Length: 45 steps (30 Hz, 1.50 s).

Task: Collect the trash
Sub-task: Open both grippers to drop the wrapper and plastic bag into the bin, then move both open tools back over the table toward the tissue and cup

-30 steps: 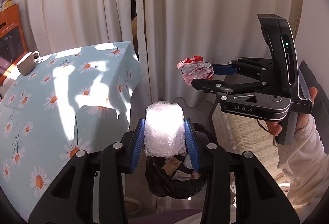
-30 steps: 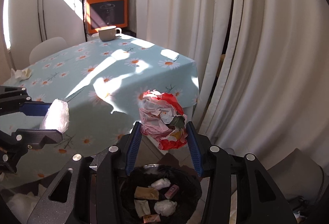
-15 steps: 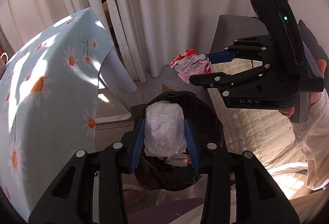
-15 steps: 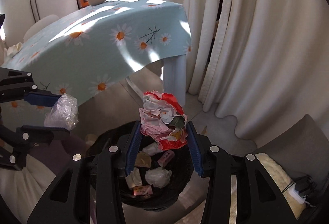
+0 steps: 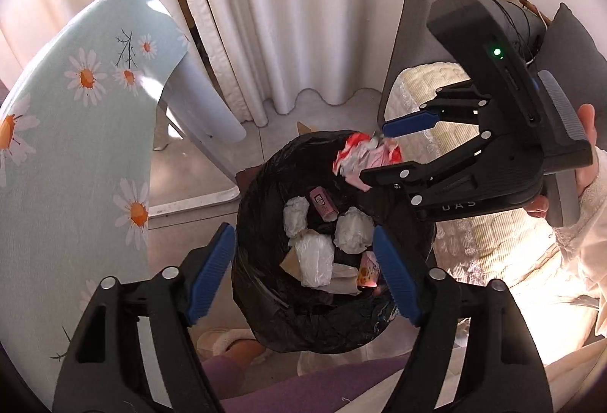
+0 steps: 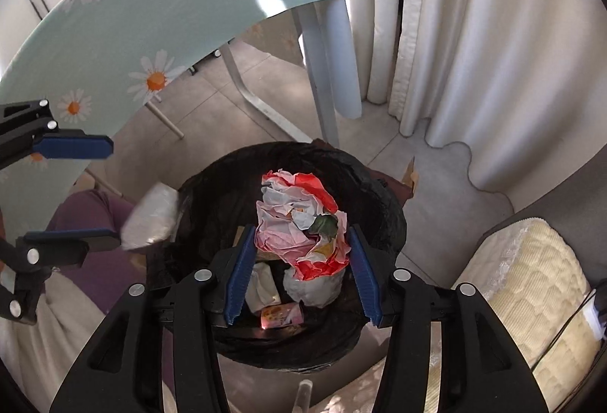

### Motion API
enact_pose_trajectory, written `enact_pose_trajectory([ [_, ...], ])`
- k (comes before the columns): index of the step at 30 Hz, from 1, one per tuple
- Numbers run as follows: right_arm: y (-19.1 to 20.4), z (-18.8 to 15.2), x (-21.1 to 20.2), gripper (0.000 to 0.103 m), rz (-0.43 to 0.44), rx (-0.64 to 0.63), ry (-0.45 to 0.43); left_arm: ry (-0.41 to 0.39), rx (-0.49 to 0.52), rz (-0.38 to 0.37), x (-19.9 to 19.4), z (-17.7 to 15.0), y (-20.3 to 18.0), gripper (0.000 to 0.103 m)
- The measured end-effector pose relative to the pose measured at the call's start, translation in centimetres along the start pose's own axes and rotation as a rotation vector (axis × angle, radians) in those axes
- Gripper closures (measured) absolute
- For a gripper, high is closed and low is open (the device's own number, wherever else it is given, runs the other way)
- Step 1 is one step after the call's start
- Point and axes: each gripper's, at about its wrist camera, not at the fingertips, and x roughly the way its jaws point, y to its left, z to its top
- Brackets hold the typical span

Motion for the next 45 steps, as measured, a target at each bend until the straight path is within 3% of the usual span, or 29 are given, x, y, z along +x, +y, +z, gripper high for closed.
enact_pose_trajectory([
  [1, -0.1, 0.0, 0.1, 0.042, -0.015, 0.002, -0.003, -0.018, 0.003, -0.005, -0.3, -0.1, -0.1, 0.019],
  [3, -0.3, 0.0, 0.0, 0.025, -0.032, 0.011, -0.009, -0.058, 0.002, 0.014, -1.2, -0.1, -0.3, 0.009],
  [6, -0.6, 0.2, -0.4, 0.018, -0.047, 0.022, -0.027, -0.106, -0.010, 0.015, -2.6, 0.1, -0.3, 0.007],
  [13, 0.5, 2.3, -1.8, 0.016, -0.075, -0.029, -0.050, -0.223, -0.026, 0.038, -7.1, -0.2, -0.3, 0.006],
  [21, 4.2, 5.8, -7.5, 0.015, -0.026, -0.103, -0.192, -0.352, -0.099, 0.072, -12.4, -0.9, 1.5, 0.006],
  [29, 9.8, 9.6, -12.8, 0.011, 0.054, -0.224, -0.334, -0.430, -0.222, 0.121, -17.0, -2.9, 5.1, 0.006],
  [35, 16.0, 12.4, -14.5, 0.010, 0.141, -0.360, -0.398, -0.472, -0.348, 0.200, -20.0, -6.0, 8.3, 0.006],
  [45, 26.1, 16.3, -12.5, 0.009, 0.320, -0.542, -0.361, -0.487, -0.576, 0.410, -26.0, -13.9, 13.6, 0.006],
])
